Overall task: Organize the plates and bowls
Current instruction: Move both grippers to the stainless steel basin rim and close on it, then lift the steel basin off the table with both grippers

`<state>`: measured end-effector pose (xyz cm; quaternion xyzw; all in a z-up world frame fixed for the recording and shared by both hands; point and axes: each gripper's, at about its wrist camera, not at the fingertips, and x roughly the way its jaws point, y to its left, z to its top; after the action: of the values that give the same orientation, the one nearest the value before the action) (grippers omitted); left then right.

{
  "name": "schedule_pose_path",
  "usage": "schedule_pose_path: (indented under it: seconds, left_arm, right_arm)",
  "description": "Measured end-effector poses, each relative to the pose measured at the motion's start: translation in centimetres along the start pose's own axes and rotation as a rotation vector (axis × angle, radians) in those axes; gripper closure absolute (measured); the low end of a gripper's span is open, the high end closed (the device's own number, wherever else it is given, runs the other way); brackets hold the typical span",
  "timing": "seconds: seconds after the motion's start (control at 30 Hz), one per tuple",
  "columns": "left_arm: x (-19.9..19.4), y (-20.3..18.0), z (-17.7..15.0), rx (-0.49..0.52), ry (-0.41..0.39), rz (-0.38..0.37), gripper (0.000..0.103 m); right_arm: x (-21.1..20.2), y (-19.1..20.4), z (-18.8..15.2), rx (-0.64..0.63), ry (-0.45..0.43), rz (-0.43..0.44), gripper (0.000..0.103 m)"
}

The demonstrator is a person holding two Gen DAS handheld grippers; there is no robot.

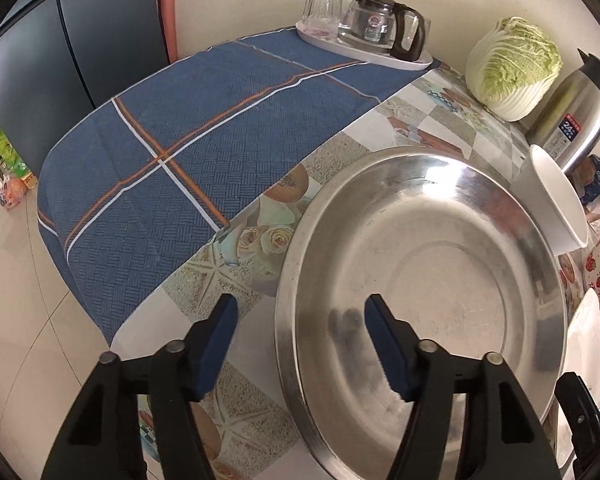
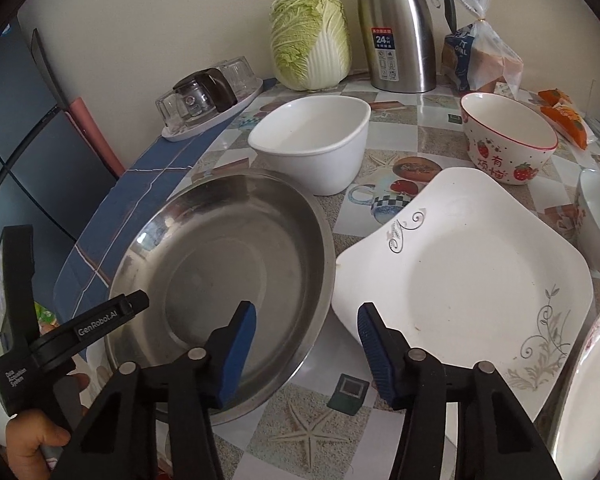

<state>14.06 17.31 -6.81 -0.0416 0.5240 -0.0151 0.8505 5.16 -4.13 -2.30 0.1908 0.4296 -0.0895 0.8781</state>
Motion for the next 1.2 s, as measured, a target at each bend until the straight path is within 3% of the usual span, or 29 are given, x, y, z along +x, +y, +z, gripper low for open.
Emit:
schedule_pose_path:
  seconds: [0.07,0.13,0.23,0.6,0.73,0.83,0.87,0.93,1.2]
  left_arm:
    - [0.2,0.1,0.1,0.001,-0.011,0.001,0.042]
    - [0.3,0.2,0.3,0.009,-0.018,0.006,0.054]
    - [0.3,0.4,0.5,0.01,-0.029,0.013,0.061]
    - [0.2,3.5,1.2,-0.061,-0.055,0.038,0.063]
    - [0.3,4.3,1.6,-0.066,-0.06,0.033,0.063]
    - [0.1,4.6,1.5,-0.062,-0.061,0.03,0.063]
    - [0.1,4.6,1.5,-0.061,-0.06,0.032,0.065]
    - [-0.1,4.7,1.6,-0.063,-0.055,0.019,0.078]
    - [-1.6,4.5,1.5,-0.045,-0.053,0.035,0.082]
  right_arm:
    - [0.2,0.1,0.2,0.002,0.001,0.007,0.051]
    - [0.5,0.3,0.4,0.0,0.0,0.016,0.051]
    - [0.9,0.5,0.7,-0.002,0.003,0.025,0.051]
    - [2.3,2.0,0.7,-0.038,0.026,0.054,0.055]
    - [3.2,2.4,0.3,-0.059,0.053,0.071,0.063]
    - [3.7,2.8,0.1,-0.074,0.068,0.074,0.076]
    - [3.8,2.9,0.0,-0.078,0.07,0.074,0.078]
    - [3.8,3.0,-0.1,-0.085,0.071,0.065,0.086]
    - [3.1,2.9,0.3,-0.094,0.069,0.097,0.086]
